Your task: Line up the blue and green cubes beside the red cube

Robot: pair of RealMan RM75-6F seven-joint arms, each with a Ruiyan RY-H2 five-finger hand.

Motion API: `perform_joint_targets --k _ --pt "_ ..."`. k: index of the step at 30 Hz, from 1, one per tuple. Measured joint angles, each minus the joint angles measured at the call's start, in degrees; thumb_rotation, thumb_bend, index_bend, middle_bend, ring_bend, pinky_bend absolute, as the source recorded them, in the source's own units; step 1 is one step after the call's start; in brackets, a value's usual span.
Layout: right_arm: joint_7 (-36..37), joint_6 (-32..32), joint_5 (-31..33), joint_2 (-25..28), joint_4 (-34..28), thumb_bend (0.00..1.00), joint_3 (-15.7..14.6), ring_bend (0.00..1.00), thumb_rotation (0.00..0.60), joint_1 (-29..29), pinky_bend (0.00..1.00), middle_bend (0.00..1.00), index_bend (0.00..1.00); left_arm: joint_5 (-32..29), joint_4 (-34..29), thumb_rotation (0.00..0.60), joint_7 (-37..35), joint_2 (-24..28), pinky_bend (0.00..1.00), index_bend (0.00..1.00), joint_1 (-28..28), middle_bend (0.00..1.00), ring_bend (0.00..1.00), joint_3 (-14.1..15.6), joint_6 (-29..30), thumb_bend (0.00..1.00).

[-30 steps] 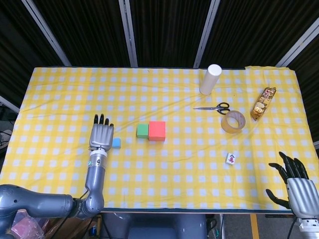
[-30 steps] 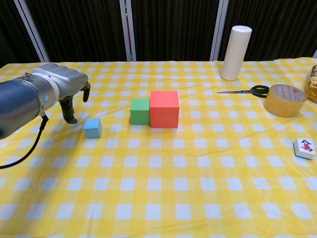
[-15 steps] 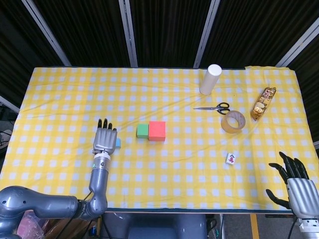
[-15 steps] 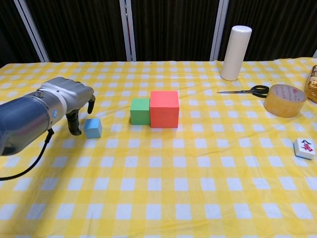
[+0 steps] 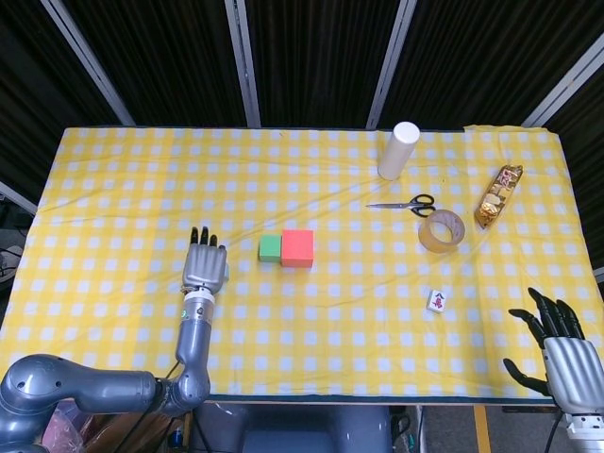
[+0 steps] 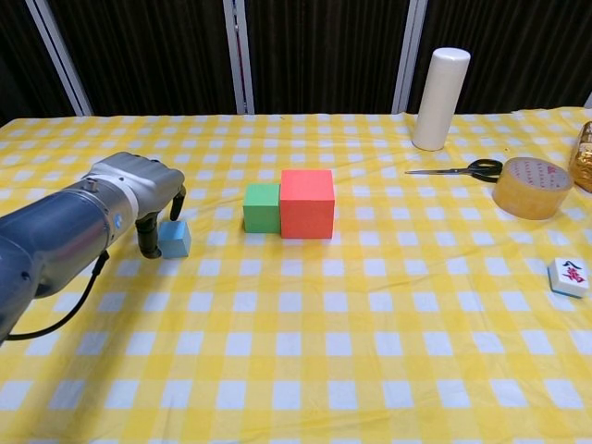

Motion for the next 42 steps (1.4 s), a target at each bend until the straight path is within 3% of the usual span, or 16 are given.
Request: perform_joint_targets --k 20,34,42 --pt "0.15 -0.52 0.27 -0.3 0.34 0.28 -0.12 0.07 0.6 0.18 0.0 0.03 0.26 0.94 2.83 0.6 0.36 -2.03 0.0 0.38 -0.15 0.15 0.0 -0.4 -1.06 0.28" --pt "0.55 -0.7 0.44 -0.17 0.34 0.28 -0.2 0.07 0.6 0.2 0.0 0.03 0.26 1.43 3.89 0.6 1.28 -2.68 0.0 0.44 -0.2 0.16 0.0 -0.52 -0.81 0.41" --pt "0.9 -0.74 0.25 -0.05 0.32 0.28 -0.37 0.07 0.6 0.18 0.0 0.03 0.26 2.19 3.74 0.6 0.92 -2.79 0.0 0.45 -0.05 0.17 0.0 -1.11 -0.27 0.43"
